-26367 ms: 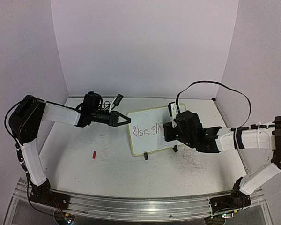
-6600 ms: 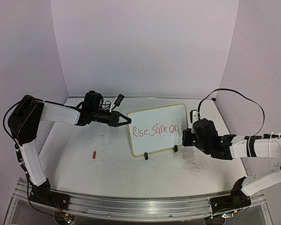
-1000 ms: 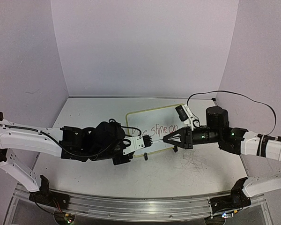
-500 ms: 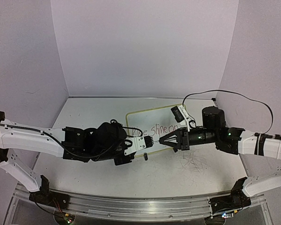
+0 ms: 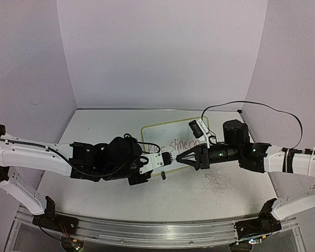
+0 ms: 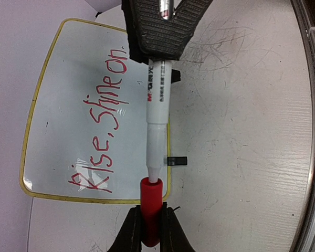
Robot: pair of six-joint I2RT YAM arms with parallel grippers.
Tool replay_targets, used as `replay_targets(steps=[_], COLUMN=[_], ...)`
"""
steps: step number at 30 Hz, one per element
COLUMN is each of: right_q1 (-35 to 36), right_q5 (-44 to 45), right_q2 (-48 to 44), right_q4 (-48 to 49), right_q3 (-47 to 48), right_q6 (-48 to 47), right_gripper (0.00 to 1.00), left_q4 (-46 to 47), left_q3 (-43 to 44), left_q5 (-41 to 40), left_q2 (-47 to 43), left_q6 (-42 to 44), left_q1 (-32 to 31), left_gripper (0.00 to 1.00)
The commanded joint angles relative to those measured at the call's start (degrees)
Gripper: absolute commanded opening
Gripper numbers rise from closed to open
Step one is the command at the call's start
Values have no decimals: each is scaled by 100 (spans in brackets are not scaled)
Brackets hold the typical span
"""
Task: Write a sentence on the whiteboard
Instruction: Insert the whiteboard marker without the cap into the center of the board.
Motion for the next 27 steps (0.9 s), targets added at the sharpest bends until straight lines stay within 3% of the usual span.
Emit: replay_targets(steps=[1,15,27], right_q1=[72,250,1228], right_q5=[37,-1,-3], right_q2=[114,593,2181], right_q4=[299,519,2349], right_q3=[279,311,500], right_q6=[-44,54,1087], right_gripper=[0,0,0], left_q4=[171,184,869], left_q3=[178,690,962], left_q5=[70,-23,-96], left_q2=[8,285,565], left_q6=[47,178,119], left_q1=[-19,-172,-599], left_gripper=[0,0,0])
